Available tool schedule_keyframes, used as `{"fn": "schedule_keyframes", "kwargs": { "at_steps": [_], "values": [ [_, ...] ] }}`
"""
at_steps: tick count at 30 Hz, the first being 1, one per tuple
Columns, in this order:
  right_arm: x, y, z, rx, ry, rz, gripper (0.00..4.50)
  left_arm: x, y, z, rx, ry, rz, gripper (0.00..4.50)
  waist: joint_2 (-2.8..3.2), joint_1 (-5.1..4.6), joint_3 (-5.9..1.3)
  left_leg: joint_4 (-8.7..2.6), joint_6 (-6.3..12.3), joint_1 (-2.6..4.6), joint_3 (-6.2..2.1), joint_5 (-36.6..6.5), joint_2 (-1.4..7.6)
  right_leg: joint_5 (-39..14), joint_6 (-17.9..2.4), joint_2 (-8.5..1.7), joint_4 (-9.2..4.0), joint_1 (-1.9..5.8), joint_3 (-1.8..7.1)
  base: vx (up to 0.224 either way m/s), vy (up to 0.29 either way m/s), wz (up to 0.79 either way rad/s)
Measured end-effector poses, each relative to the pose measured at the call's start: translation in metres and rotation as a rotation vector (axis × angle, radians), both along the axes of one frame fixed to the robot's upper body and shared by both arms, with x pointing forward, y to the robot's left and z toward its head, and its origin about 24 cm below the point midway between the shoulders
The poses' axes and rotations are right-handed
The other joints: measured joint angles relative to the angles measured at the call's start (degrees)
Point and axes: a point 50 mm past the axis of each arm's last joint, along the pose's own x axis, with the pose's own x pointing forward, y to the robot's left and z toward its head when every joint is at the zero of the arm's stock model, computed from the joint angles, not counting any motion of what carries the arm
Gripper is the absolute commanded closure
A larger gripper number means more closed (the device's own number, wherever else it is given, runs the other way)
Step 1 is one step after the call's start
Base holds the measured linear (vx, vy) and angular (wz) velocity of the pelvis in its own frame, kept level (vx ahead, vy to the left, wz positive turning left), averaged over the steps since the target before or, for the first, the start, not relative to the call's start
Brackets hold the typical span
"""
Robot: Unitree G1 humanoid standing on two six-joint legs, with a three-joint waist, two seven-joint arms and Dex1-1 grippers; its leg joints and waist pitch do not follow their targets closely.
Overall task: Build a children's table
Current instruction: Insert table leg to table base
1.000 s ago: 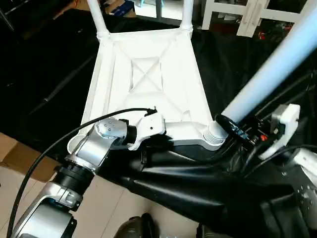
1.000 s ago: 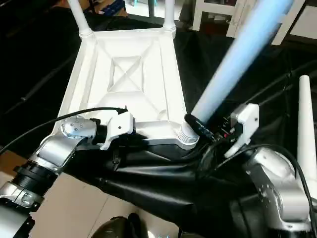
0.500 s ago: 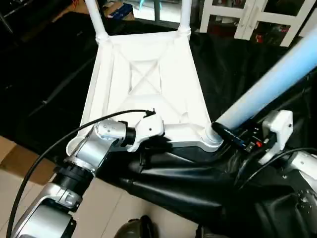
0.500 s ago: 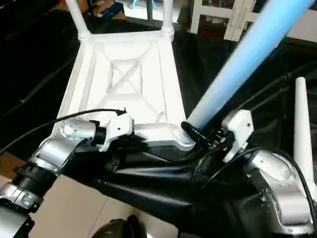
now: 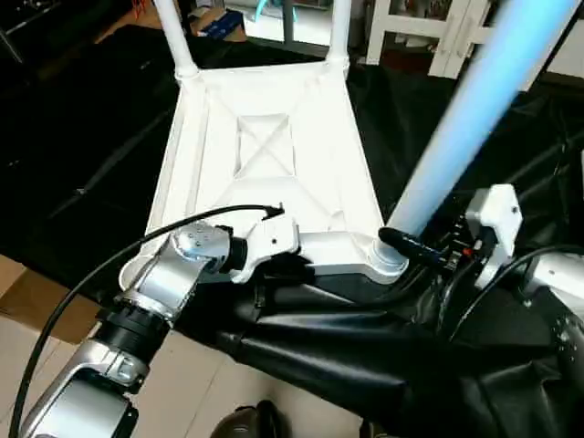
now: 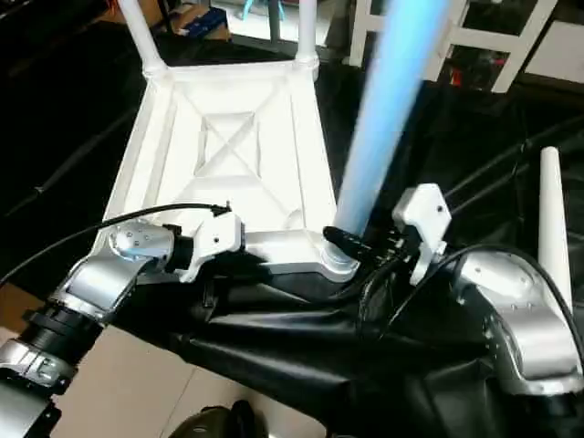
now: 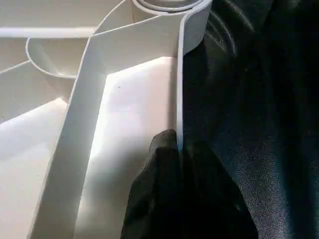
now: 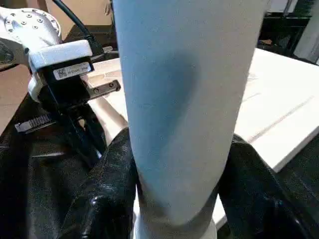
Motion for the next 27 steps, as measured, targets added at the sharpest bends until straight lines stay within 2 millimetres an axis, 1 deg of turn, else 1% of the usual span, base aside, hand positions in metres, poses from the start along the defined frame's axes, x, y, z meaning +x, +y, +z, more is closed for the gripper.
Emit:
{"fn": "schedule_keyframes", "kwargs": {
  "at_steps": [7, 11, 12, 15, 19, 27],
  "values": [
    [0.006, 0.005, -0.005, 0.056, 0.015, -0.039, 2.64, 0.000, 0.000, 0.000, 0.006, -0.004, 0.006, 4.46, -0.24, 0.02, -0.14, -0.04, -0.06, 0.02, 0.00, -0.03, 0.00, -0.04, 0.07, 0.00, -0.12, -0.02, 0.02, 0.000, 0.000, 0.00],
    [0.006, 0.004, -0.007, 0.084, 0.021, -0.067, 2.64, 0.000, -0.001, -0.001, 0.005, -0.006, 0.007, 4.46, -0.15, 0.04, -0.22, -0.26, -0.08, 0.02, 0.00, -0.05, 0.00, -0.26, 0.43, 0.01, -0.65, -0.01, 0.01, 0.000, 0.000, 0.00],
    [0.005, 0.003, -0.009, 0.100, 0.026, -0.079, 2.64, 0.000, -0.002, -0.001, 0.005, -0.005, 0.003, 4.46, -0.13, 0.18, -0.33, -0.40, -0.08, 0.02, 0.01, -0.05, 0.00, -0.25, 0.43, 0.03, -0.84, 0.02, 0.00, 0.000, 0.000, 0.00],
    [0.002, 0.000, -0.011, 0.116, 0.032, -0.092, 2.64, -0.001, -0.004, -0.002, 0.008, -0.001, -0.007, 4.46, -0.23, 0.45, -0.67, -0.44, -0.08, 0.02, 0.04, -0.05, -0.02, 0.00, 0.01, 0.04, -0.88, 0.08, 0.01, 0.000, 0.000, 0.00],
    [0.000, -0.003, -0.012, 0.138, 0.037, -0.105, 2.64, -0.001, -0.005, -0.002, 0.006, 0.001, -0.011, 4.46, -0.14, 0.59, -0.73, -0.52, -0.09, 0.02, 0.04, -0.05, -0.02, 0.04, -0.01, 0.05, -0.87, 0.12, -0.01, 0.000, 0.000, 0.00],
    [-0.004, -0.008, -0.014, 0.166, 0.040, -0.141, 2.64, -0.001, -0.007, -0.002, 0.008, -0.002, -0.011, 4.46, -0.23, 0.77, -0.78, -0.56, -0.09, 0.03, 0.06, -0.05, -0.02, 0.02, 0.02, 0.05, -0.97, 0.14, 0.01, 0.000, 0.000, 0.00]
  ]
}}
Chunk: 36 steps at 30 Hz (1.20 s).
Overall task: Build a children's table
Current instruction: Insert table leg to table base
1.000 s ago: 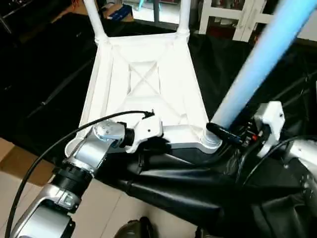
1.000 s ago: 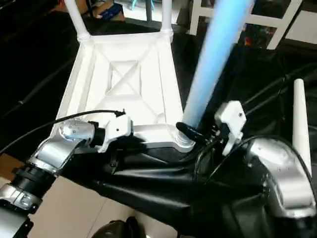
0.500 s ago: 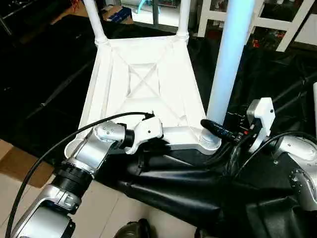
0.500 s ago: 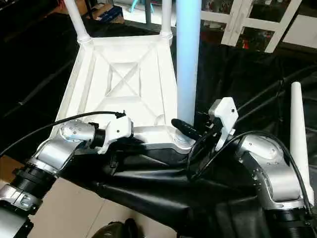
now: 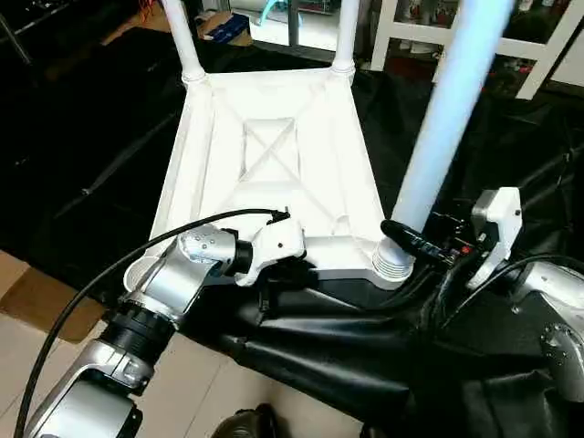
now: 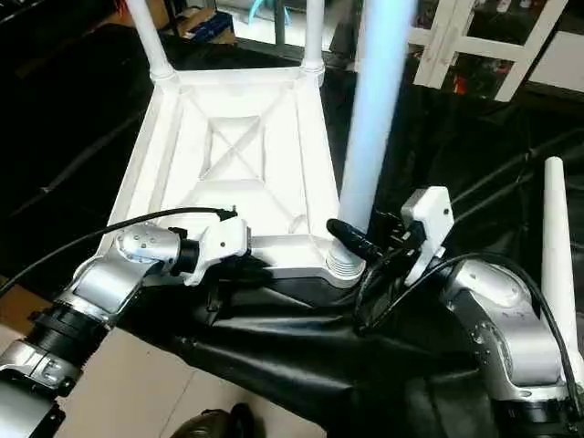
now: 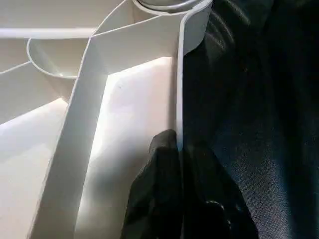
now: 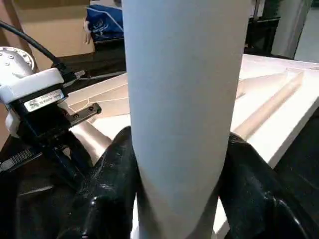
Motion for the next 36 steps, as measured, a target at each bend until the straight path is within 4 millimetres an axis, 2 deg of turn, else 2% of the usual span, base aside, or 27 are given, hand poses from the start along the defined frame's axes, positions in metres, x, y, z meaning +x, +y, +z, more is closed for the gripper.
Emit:
{"fn": "schedule_keyframes", "kwargs": {
  "at_steps": [6, 14, 24, 36],
  "values": [
    [-0.011, -0.001, -0.005, 0.020, -0.031, -0.036, 2.64, 0.000, 0.000, 0.000, 0.000, 0.001, 0.000, 4.46, -0.01, 0.05, -0.03, -0.24, -0.08, 0.01, 0.00, 0.00, 0.00, -0.04, 0.07, 0.02, -0.13, -0.05, -0.02, 0.000, 0.000, 0.00],
    [-0.014, 0.003, -0.004, -0.040, -0.056, -0.020, 2.64, 0.000, 0.001, 0.000, 0.002, 0.006, -0.005, 4.46, 0.08, 0.05, -0.09, -0.34, -0.12, 0.03, -0.01, 0.01, 0.00, -0.03, 0.05, 0.04, -0.19, -0.05, -0.02, 0.000, 0.000, 0.00],
    [-0.004, 0.011, 0.000, -0.130, -0.063, 0.055, 2.64, 0.000, 0.006, -0.001, 0.018, 0.011, 0.001, 4.46, 0.11, -0.50, -0.22, -0.38, -0.16, 0.27, -0.03, -0.02, 0.00, -0.29, 0.48, 0.04, -0.23, 0.01, 0.00, 0.000, 0.000, 0.00],
    [0.001, 0.014, -0.001, -0.102, -0.038, 0.045, 2.64, 0.001, 0.008, -0.002, 0.025, 0.012, 0.008, 4.46, -0.03, -0.48, -0.22, -0.48, -0.30, 0.51, -0.06, -0.10, 0.00, -0.40, 0.68, 0.04, -0.37, 0.00, 0.07, 0.000, 0.000, 0.00]
  ]
}}
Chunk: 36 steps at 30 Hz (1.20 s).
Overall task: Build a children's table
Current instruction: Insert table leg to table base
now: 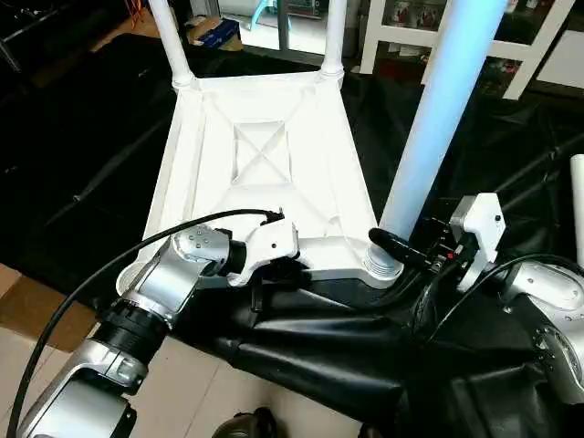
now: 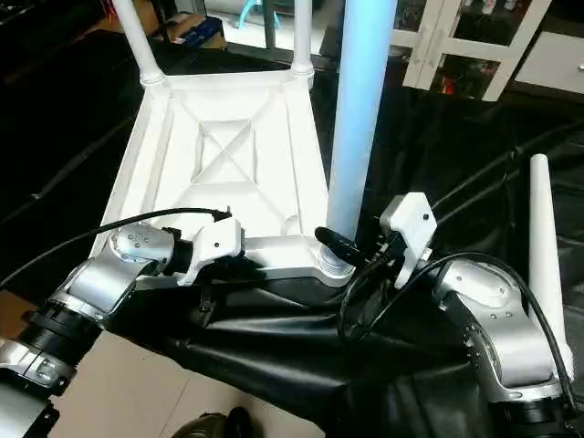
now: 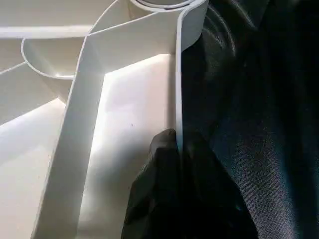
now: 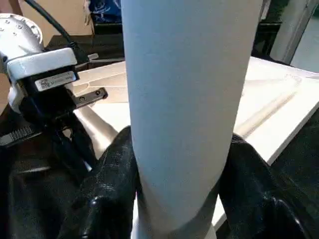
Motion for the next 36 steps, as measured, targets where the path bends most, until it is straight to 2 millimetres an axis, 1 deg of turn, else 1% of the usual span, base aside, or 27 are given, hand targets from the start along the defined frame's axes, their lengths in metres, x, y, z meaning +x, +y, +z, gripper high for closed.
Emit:
{"fn": "schedule_keyframes", "kwargs": {
  "at_steps": [3, 7, 17, 18, 19, 21, 23, 27, 31, 36],
  "values": [
    [-0.001, -0.004, -0.002, 0.042, 0.021, -0.027, 2.64, 0.000, -0.001, 0.000, -0.003, -0.001, 0.000, 4.46, 0.13, 0.15, -0.02, -0.15, 0.00, -0.01, 0.00, 0.00, 0.00, 0.00, 0.00, 0.01, -0.36, 0.07, -0.03, 0.000, 0.000, 0.00],
    [-0.003, -0.008, -0.003, 0.067, 0.030, -0.050, 2.64, 0.000, -0.003, 0.000, -0.007, -0.001, -0.001, 4.46, 0.14, 0.21, 0.00, -0.15, 0.00, -0.02, 0.02, 0.00, -0.01, 0.01, -0.02, 0.03, -0.59, 0.19, -0.02, 0.000, 0.000, 0.00],
    [-0.002, -0.010, -0.003, 0.081, 0.044, -0.062, 2.64, 0.000, -0.004, -0.001, -0.007, 0.001, -0.003, 4.46, 0.12, 0.29, -0.01, -0.15, 0.00, 0.02, 0.02, 0.00, -0.03, 0.01, -0.02, 0.03, -0.62, 0.24, 0.00, 0.000, 0.000, 0.00],
    [-0.002, -0.010, -0.002, 0.108, 0.048, -0.072, 2.64, 0.000, -0.004, 0.000, -0.008, -0.001, -0.003, 4.46, 0.07, 0.30, 0.04, -0.15, 0.00, 0.01, 0.02, 0.00, -0.03, 0.01, -0.02, 0.03, -0.62, 0.24, -0.01, 0.000, 0.000, 0.00],
    [-0.001, -0.011, -0.002, 0.144, 0.060, -0.091, 2.64, 0.000, -0.004, 0.000, -0.010, -0.004, -0.004, 4.46, 0.13, 0.28, 0.14, -0.15, 0.00, 0.00, 0.02, 0.00, -0.03, 0.01, -0.02, 0.03, -0.63, 0.22, 0.00, 0.000, 0.000, 0.00],
    [0.000, -0.014, 0.001, 0.187, 0.084, -0.104, 2.64, 0.000, -0.003, 0.002, -0.012, -0.011, -0.005, 4.46, 0.72, 0.18, 0.48, -0.15, 0.00, -0.09, 0.05, 0.00, -0.08, 0.03, -0.04, 0.01, -0.66, 0.09, 0.08, 0.000, 0.000, 0.00],
    [0.002, -0.016, 0.004, 0.191, 0.100, -0.098, 2.64, 0.000, -0.002, 0.003, -0.014, -0.017, -0.008, 4.46, 1.03, 0.14, 0.62, -0.16, 0.00, -0.13, 0.04, 0.00, -0.07, 0.10, -0.10, 0.01, -0.64, 0.00, 0.06, 0.000, 0.000, 0.00],
    [0.002, -0.021, 0.011, 0.143, 0.120, -0.063, 2.64, 0.000, -0.004, 0.003, -0.021, -0.022, -0.018, 4.46, 1.24, 0.42, 0.71, -0.18, 0.00, -0.15, 0.04, 0.00, -0.07, 0.73, -0.34, 0.01, -0.55, -0.04, 0.03, 0.000, 0.000, 0.00],
    [0.002, -0.024, 0.015, 0.103, 0.127, -0.030, 2.64, -0.001, -0.005, 0.004, -0.027, -0.021, -0.027, 4.46, 1.26, 0.65, 0.69, -0.20, 0.00, -0.15, 0.05, 0.00, -0.07, 0.76, -0.40, 0.00, -0.54, -0.01, 0.02, 0.000, 0.000, 0.00],
    [0.004, -0.022, 0.019, 0.110, 0.116, -0.027, 2.64, 0.000, -0.005, 0.005, -0.028, -0.030, -0.027, 4.46, 1.25, 0.59, 0.70, -0.20, 0.00, -0.15, 0.08, 0.00, -0.07, 0.84, -0.44, -0.02, -0.46, -0.07, -0.01, 0.000, 0.000, 0.00]
  ]
}}
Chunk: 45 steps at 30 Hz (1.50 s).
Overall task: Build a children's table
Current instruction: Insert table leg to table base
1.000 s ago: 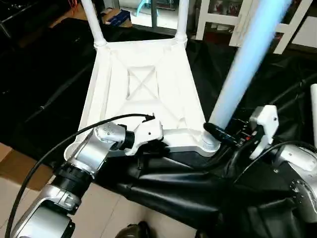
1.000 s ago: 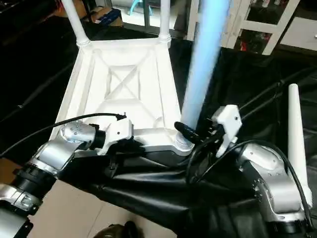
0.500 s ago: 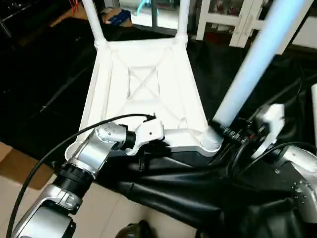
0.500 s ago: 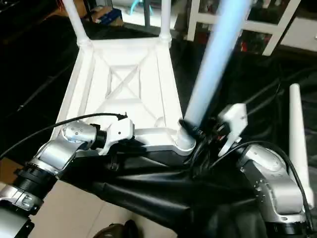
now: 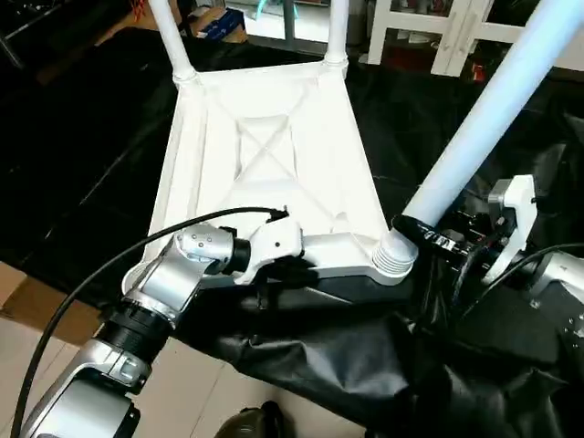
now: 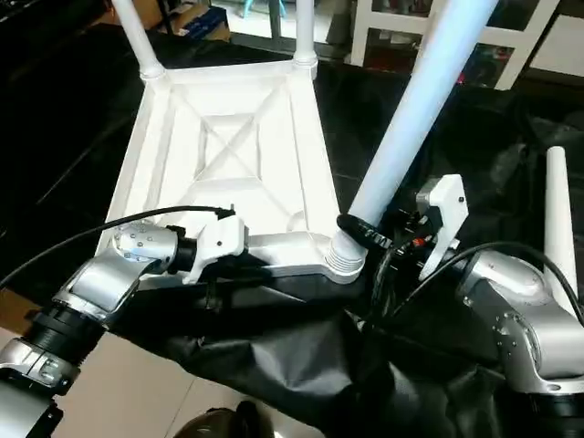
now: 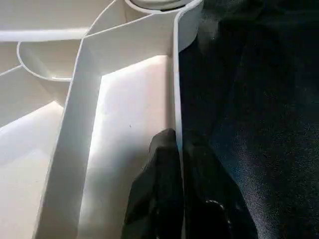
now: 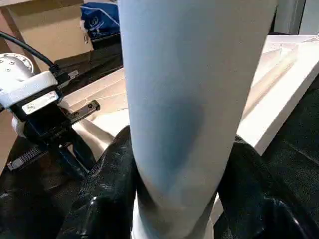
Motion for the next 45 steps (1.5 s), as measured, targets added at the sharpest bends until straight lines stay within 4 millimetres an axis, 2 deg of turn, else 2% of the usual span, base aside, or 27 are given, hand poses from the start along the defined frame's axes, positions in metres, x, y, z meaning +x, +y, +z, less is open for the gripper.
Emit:
{"fn": "schedule_keyframes", "kwargs": {
  "at_steps": [8, 20, 29, 38, 45],
  "values": [
    [-0.001, 0.007, 0.006, -0.025, -0.040, 0.016, 2.64, 0.000, 0.000, 0.002, -0.002, -0.017, -0.006, 4.46, 0.20, 0.08, 0.05, 0.02, -0.01, -0.43, 0.02, 0.03, 0.01, 0.39, 0.02, -0.04, 0.10, -0.10, -0.07, 0.000, 0.000, 0.00],
    [-0.001, 0.019, 0.010, -0.126, -0.112, 0.050, 2.64, 0.000, 0.000, 0.002, -0.003, -0.024, -0.011, 4.46, 0.26, 0.25, 0.03, 0.24, 0.02, -0.51, 0.02, 0.05, 0.06, 0.40, 0.00, -0.05, 0.26, -0.14, -0.12, 0.000, 0.000, 0.00],
    [-0.003, 0.018, 0.009, -0.168, -0.135, 0.069, 2.64, 0.000, -0.001, 0.002, -0.002, -0.025, -0.012, 4.46, 0.29, 0.33, 0.01, 0.43, 0.04, -0.53, 0.01, 0.06, 0.09, 0.40, -0.01, -0.05, 0.44, -0.14, -0.13, 0.000, 0.000, 0.00],
    [0.007, 0.023, 0.005, -0.109, -0.122, 0.057, 2.64, 0.001, 0.002, 0.001, 0.005, -0.025, 0.006, 4.46, 0.27, -0.27, 0.03, 0.80, 0.03, -0.53, 0.01, 0.05, 0.18, 0.39, -0.01, -0.05, 0.91, -0.20, -0.12, 0.000, 0.000, 0.00],
    [0.022, 0.037, 0.003, -0.125, -0.120, 0.084, 2.64, 0.002, 0.003, 0.000, 0.016, -0.028, 0.009, 4.46, 0.23, -0.72, 0.05, 0.91, 0.03, -0.53, 0.00, 0.05, 0.21, 0.42, -0.05, -0.05, 0.99, -0.19, -0.12, 0.000, 0.000, 0.00]
  ]
}}
